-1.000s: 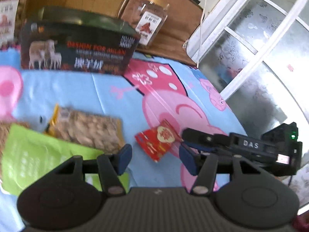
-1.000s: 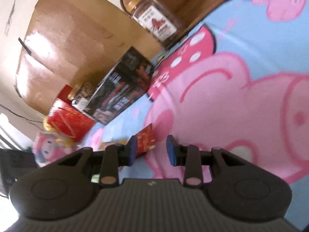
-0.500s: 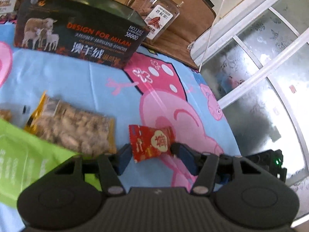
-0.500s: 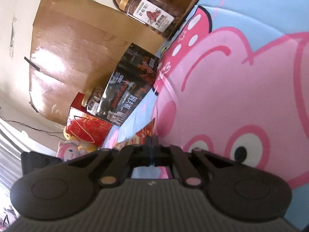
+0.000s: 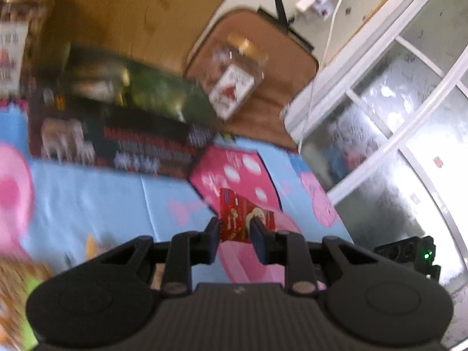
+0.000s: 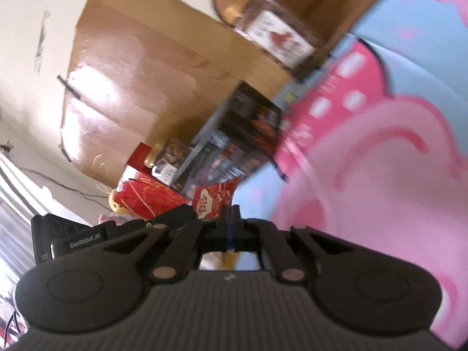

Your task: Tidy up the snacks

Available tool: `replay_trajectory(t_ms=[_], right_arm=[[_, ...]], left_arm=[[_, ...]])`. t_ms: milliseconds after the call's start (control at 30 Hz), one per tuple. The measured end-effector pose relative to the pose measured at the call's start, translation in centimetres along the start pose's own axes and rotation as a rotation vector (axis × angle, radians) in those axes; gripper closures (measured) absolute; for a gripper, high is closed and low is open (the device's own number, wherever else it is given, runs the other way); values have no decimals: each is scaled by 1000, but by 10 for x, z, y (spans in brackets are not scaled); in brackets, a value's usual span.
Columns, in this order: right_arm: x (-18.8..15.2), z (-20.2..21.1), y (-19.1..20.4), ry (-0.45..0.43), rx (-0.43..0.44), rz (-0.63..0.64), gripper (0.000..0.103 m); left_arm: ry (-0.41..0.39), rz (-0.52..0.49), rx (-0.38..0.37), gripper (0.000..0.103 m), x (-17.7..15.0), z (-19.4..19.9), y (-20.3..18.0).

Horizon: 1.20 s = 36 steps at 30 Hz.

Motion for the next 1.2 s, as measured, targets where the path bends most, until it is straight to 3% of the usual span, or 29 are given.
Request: replay_trajectory(t_ms=[233,333,367,433,467,500,567,633,733,800,900,967,1033,1200], right_arm=[[46,-66,27,1,34,158,100],[60,-96,29,-10,-2,245,99],[63,-104,28,-21,-32,289,94],[67,-117,25,-60,-150,419,89],[68,-119,23,-74,-201,465,71],[67,-117,22,-86,-226,484,65],[62,-107,25,-104,-198,468,65],[53,-91,30,-102,-178,448,65],[21,-68,28,-17,-100,333,64],[-6,-58,20,68,-60,227,64],[-38,-44,7,128,-69,119,64],[-57,-38,1,166,-78,70,64],[-70,-33,1,186,-80,66,66],[-82,-38,11,218,-62,8,67]], left_arm=[[-121,1,81,79,67,8,24],[-148,-1,139,78,92,-3,38],[-155,1,169,76,98,-9,44],[-171,1,255,63,104,-18,54],[-177,0,311,62,105,-21,61],[-175,1,327,62,103,-22,65],[-172,17,289,62,95,-16,69],[-218,6,256,60,83,6,71],[-195,31,152,60,58,29,76],[-152,48,108,60,36,34,80],[-51,53,123,60,5,21,89],[22,57,142,60,-13,9,92],[85,67,115,59,-26,0,93],[112,89,57,57,-34,-1,82]])
Point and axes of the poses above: each gripper's, at about its wrist camera, not at the fingertips, and z roughly against the way its jaws point, y to its left, x to its top, the point moved 9 cm from there along -z, roughly the way its jaws point, and after that the axes turned 13 degrees about x, right-handed, at the moved point
